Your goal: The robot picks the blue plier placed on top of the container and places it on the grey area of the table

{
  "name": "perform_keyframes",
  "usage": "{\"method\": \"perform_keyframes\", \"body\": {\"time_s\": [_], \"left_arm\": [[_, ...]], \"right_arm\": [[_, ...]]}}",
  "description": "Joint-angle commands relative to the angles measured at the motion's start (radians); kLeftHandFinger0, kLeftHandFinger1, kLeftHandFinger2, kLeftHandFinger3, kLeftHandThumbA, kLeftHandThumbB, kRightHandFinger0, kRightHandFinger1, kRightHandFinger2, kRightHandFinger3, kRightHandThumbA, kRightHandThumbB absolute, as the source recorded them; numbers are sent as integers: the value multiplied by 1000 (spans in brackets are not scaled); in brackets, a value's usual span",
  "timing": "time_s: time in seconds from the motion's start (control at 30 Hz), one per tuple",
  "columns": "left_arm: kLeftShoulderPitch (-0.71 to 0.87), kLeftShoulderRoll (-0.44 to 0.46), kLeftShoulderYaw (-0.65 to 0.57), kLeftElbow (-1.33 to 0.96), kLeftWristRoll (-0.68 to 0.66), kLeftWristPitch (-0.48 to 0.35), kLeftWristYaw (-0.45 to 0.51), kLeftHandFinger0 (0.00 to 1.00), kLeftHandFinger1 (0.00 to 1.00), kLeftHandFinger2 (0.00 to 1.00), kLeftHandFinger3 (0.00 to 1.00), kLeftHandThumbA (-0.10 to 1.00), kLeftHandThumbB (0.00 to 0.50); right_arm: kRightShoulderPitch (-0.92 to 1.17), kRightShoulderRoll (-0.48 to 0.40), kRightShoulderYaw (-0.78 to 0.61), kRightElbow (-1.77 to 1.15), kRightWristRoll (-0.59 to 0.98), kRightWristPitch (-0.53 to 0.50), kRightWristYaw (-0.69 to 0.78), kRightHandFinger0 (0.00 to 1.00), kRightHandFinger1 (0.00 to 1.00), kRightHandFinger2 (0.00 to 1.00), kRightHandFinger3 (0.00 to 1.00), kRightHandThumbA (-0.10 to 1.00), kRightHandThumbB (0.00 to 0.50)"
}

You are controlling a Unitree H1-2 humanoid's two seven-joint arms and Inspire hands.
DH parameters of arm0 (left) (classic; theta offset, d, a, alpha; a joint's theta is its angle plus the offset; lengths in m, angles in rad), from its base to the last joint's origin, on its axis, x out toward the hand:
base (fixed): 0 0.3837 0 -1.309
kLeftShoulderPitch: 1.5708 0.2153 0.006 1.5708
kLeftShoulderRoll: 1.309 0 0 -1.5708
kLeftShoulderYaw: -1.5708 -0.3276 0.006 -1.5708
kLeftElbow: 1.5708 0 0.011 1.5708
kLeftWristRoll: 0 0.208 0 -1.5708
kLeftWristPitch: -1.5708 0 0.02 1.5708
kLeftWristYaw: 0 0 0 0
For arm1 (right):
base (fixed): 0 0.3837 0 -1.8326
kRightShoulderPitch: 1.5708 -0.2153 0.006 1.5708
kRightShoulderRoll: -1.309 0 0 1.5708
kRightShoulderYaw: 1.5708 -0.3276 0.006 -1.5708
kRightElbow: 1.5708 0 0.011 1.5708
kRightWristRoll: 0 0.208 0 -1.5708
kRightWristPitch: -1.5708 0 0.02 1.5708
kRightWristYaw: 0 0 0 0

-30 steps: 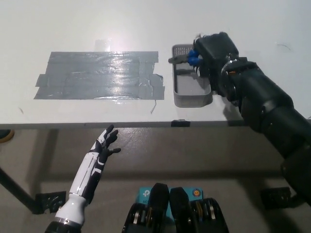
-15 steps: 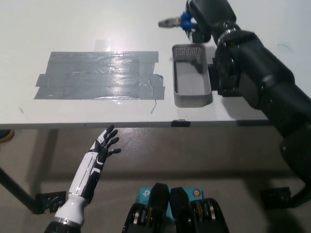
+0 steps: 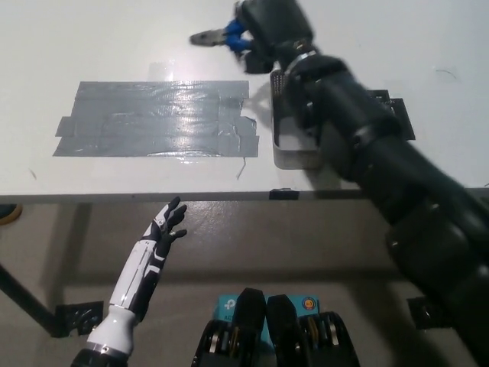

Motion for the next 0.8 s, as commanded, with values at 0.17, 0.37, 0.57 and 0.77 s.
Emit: {"method": "perform_keyframes", "body": {"time_s": [0.17,0.37,0.57,0.77], "left_arm": [[5,3,-11,-65,32,2,-4,1000,1000,1000,1000,1000,25],[11,2,-21,-67,38,-9,-7,1000,1000,1000,1000,1000,14],[-4,7,-22,-58,58,-24,-3,1000,1000,1000,1000,1000,16],[-5,8,-25,-55,58,-24,-7,1000,1000,1000,1000,1000,36]], "right_arm": [[-67,116,-89,62,91,-23,14,13,309,613,463,-100,260],[-58,147,-157,104,159,32,252,1000,1000,1000,1000,469,327],[-49,128,-131,110,135,32,243,1000,1000,1000,1000,716,348],[-49,99,-118,105,123,32,229,1000,1000,1000,1000,866,350]]}}
